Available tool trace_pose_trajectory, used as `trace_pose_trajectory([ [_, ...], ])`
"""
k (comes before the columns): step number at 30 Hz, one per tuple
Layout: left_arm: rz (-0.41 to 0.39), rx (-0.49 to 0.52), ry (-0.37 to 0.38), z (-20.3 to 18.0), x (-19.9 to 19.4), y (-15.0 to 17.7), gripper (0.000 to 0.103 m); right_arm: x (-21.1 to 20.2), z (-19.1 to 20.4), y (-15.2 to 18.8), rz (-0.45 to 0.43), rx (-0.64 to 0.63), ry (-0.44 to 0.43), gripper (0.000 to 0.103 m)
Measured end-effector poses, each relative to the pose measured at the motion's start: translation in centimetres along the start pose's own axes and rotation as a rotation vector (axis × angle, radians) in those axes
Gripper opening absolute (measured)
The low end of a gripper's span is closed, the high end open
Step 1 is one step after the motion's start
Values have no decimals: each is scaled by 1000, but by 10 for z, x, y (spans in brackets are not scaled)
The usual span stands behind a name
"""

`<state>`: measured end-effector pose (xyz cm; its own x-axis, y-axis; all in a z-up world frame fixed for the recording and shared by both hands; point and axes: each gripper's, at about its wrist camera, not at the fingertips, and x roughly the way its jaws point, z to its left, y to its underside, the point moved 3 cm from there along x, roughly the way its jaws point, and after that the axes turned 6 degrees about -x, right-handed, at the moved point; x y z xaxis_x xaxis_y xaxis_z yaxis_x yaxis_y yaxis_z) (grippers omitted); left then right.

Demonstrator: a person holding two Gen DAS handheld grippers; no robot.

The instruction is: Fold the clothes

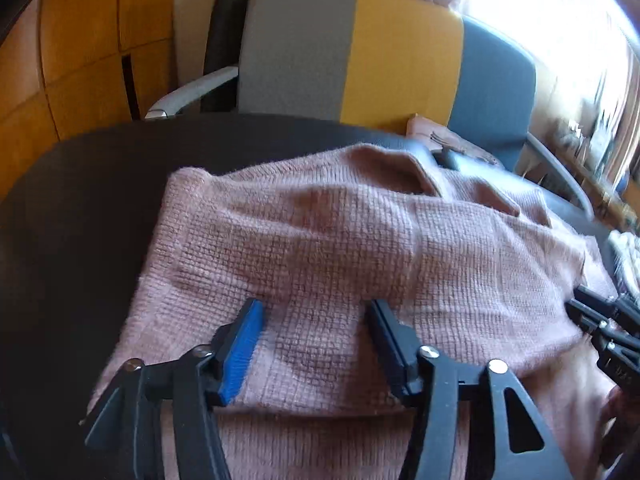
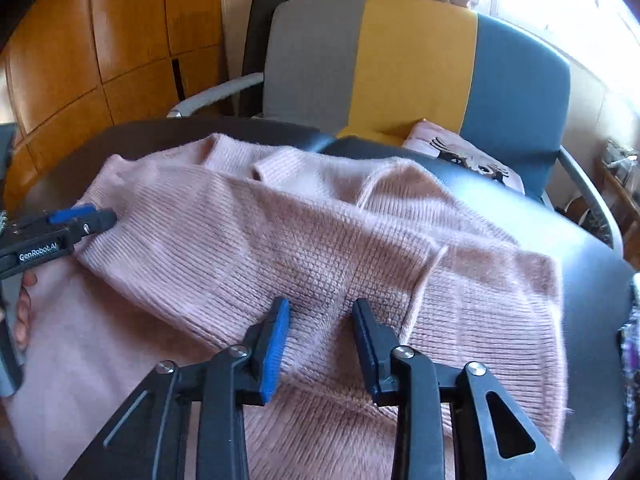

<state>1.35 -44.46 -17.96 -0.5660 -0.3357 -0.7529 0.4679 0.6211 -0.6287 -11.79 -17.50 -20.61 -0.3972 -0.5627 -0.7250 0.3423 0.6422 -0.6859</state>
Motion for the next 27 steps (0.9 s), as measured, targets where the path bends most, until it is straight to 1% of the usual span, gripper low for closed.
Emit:
trace_pose_trajectory([
  [1,3,-12,4,2,4,-3,61,5,-4,-4,-3,6,-5,36],
  [8,-16,5,13,-3,41,-42,65,37,-29,-31,-20,48,-39,37],
  [11,-23,16,3,-6,57,-61,66,51,-39,-43,-28,66,-53,38],
  [15,-28,15,1,-8,71,-76,66,69,-54,-59,-38,90,-73,38],
  [18,-29,15,0,-10,73,-82,66,72,-60,-62,-43,117,-105,38],
  [19,-30,13,1,-11,72,-85,66,70,-60,-62,-47,125,-112,38],
  [21,-44,-1,-7,-8,58,-84,66,63,-61,-61,-33,146,-127,38],
  [22,-54,-9,-9,-5,50,-83,64,56,-62,-60,-20,152,-141,39],
  [23,-78,-17,3,-1,39,-80,64,48,-63,-59,-6,158,-156,40],
  [24,-93,-20,21,4,30,-77,64,37,-66,-53,-10,179,-183,40],
  [25,-102,-22,32,10,20,-72,64,26,-69,-47,-17,201,-212,43],
  [27,-107,-39,28,28,3,-59,64,1,-79,-29,-27,255,-255,46],
])
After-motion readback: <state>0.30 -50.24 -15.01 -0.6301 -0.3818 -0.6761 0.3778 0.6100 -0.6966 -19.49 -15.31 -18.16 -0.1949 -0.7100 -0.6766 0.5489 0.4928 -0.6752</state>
